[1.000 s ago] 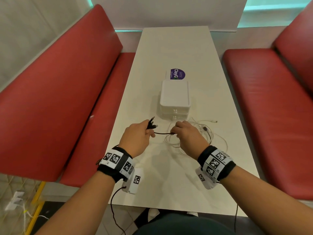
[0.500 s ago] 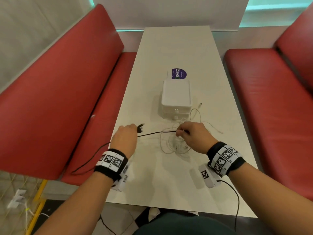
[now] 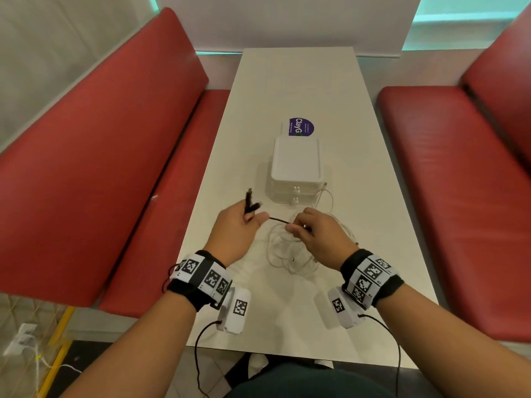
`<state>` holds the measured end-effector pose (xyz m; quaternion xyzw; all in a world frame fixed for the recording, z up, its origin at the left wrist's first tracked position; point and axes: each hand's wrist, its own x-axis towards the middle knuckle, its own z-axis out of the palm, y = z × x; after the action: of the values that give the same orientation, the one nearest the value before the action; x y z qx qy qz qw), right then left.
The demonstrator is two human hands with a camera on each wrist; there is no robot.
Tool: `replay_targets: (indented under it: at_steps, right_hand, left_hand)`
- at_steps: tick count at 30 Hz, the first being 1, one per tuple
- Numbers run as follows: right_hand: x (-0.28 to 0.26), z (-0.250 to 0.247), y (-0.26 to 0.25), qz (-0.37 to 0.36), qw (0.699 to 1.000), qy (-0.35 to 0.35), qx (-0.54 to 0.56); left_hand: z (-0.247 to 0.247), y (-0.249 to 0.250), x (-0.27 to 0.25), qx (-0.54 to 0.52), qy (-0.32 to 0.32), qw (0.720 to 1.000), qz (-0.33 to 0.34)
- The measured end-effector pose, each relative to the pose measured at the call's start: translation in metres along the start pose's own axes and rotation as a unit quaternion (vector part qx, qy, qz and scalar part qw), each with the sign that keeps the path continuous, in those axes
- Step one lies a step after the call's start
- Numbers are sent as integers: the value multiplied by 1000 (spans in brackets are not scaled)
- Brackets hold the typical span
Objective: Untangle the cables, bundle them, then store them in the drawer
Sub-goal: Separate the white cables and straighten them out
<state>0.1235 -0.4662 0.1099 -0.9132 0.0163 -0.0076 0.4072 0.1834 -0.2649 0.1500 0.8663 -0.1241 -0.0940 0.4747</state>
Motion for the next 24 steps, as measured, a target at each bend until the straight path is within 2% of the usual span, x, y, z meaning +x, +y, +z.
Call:
replay_targets:
  at_steps: [4,7,10,14,17,19,21,22,23,24]
  right_hand:
    - [-2,1,0,16,1000,-24,6]
    - [2,-2,5,27,999,-36,-28]
    - [3,-6,12,55,997,-14,-45]
    - [7,-8,11,74,997,9,-12]
    - [6,-8,15,64,992,24,-104]
    - [4,-7,12,42,986,35,-154]
    - [3,-9,9,22,989,61,-136]
    - [3,-10,8,14,991,72,-113]
    - [2,-11,6,6,992,72,-99]
    - [2,-11,3,0,993,60,-104]
  left_hand:
    - [-4,-4,1,-12,20,999,-28]
    - [-10,-5,-2,-15,35,999,-36]
    - [-18,4,-8,-80,28,996,-29]
    - [-25,0,-10,-189,14,981,-42]
    - [-34,-10,-7,-237,9,970,-45]
    - [-39,-18,-3,-184,3,981,-56]
    - [-45,-27,3,-7,-18,998,-61]
    - [-48,-28,6,117,-30,991,-53]
    - [-48,-28,6,235,-39,971,-33]
    - [-46,-26,6,309,-44,950,-9]
